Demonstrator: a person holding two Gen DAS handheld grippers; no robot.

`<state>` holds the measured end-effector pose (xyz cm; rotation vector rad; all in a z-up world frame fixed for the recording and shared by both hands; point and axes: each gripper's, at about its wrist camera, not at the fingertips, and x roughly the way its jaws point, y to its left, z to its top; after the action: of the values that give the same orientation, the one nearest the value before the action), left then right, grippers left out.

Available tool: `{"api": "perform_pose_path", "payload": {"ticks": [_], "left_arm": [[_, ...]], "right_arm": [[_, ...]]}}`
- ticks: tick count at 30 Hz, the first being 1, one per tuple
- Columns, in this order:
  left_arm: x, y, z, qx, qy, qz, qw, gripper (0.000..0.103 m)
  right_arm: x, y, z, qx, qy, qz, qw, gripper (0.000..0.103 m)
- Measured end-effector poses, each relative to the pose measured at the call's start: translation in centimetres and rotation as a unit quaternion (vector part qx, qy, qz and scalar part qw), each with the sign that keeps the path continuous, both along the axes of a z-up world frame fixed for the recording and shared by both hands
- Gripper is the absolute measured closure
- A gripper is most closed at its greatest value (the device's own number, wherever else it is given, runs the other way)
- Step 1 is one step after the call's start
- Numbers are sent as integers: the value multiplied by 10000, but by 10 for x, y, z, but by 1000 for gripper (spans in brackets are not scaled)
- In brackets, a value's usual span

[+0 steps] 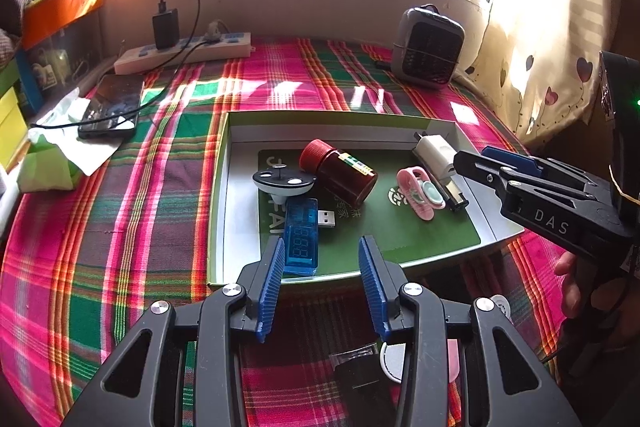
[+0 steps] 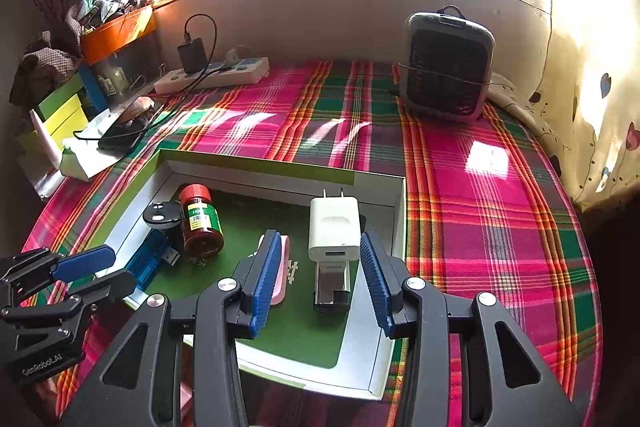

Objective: Organize rigid objects
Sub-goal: 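Withdraw both open tools from the tray back to the remaining objects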

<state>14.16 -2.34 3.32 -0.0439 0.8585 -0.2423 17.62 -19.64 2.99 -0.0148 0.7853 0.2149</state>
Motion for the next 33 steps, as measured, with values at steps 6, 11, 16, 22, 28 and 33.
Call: {"api": "perform_pose_path", "payload": {"ticks": [6, 11, 16, 22, 28, 33], "left_arm": [[-12, 0, 7, 3, -91, -14, 10000, 65], [-22, 1, 11, 0, -163, 4, 9999, 65], [-34, 2, 14, -23, -206, 3, 9998, 65], [-48, 2, 16, -36, -259, -34, 9997, 65], [-58, 5, 14, -36, -240, -18, 9997, 65], [-66, 6, 12, -52, -224, -15, 9997, 65]], "right_arm": [[-15, -1, 5, 47, -66, -20, 10000, 60], [-27, -3, 9, 93, -117, -44, 9999, 60], [-41, -3, 13, 177, -179, -38, 9997, 60], [-59, -3, 11, 210, -180, -9, 9996, 60], [-72, -6, 6, 235, -147, -53, 9996, 60], [-82, -6, 3, 239, -123, -60, 9996, 60]]}}
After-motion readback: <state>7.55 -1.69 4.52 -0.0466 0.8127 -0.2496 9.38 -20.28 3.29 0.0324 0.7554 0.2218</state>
